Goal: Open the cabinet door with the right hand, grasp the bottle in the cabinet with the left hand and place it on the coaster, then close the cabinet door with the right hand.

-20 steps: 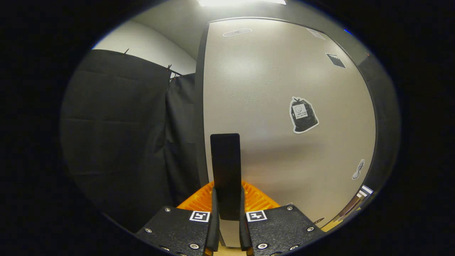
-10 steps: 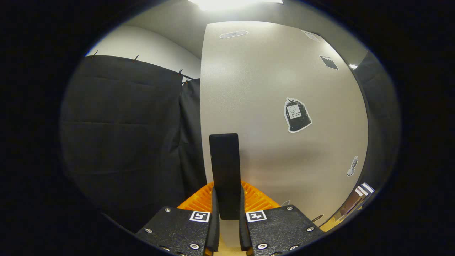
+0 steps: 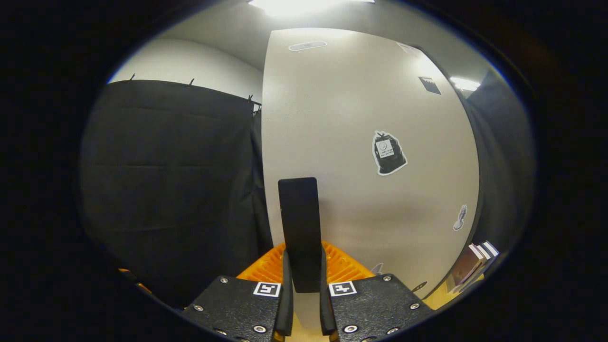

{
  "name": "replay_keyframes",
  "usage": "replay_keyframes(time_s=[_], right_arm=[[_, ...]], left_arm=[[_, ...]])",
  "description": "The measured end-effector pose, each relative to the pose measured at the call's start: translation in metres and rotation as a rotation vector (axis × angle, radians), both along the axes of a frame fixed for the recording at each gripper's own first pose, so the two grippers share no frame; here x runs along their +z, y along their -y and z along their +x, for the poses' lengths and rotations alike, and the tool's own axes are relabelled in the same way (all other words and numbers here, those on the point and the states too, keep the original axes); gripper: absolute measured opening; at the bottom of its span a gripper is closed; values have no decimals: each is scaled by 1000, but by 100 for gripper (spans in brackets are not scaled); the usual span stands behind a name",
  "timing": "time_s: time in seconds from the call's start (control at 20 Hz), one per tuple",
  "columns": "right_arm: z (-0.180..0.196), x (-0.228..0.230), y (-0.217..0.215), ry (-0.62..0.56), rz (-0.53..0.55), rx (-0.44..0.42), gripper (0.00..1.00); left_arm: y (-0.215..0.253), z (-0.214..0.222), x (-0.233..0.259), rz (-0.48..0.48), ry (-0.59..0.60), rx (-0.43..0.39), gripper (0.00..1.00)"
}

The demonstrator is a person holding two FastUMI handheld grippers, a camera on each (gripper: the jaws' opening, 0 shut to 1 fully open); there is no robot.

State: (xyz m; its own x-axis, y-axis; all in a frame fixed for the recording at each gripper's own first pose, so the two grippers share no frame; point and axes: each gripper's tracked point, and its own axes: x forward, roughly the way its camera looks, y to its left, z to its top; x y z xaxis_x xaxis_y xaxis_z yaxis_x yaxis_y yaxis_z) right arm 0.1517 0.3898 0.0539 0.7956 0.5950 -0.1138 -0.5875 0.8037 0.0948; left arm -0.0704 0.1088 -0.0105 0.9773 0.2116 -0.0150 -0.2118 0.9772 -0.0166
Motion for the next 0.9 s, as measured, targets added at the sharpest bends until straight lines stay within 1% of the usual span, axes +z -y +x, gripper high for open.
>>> replay_keyframes(time_s=[0.25,0.55,0.7,0.85,0.9], right_arm=[[-1,-1,8,0,-3,26,23],[-2,-2,16,10,-2,42,23],[-11,0,27,9,3,44,23],[-17,1,38,11,4,43,23],[-19,0,42,11,6,40,23]], left_arm=[[23,15,1,-11,2,-50,78],[52,26,6,2,10,-112,78],[66,29,8,4,14,-139,85],[80,32,9,8,18,-165,86],[84,33,9,7,20,-173,83]])
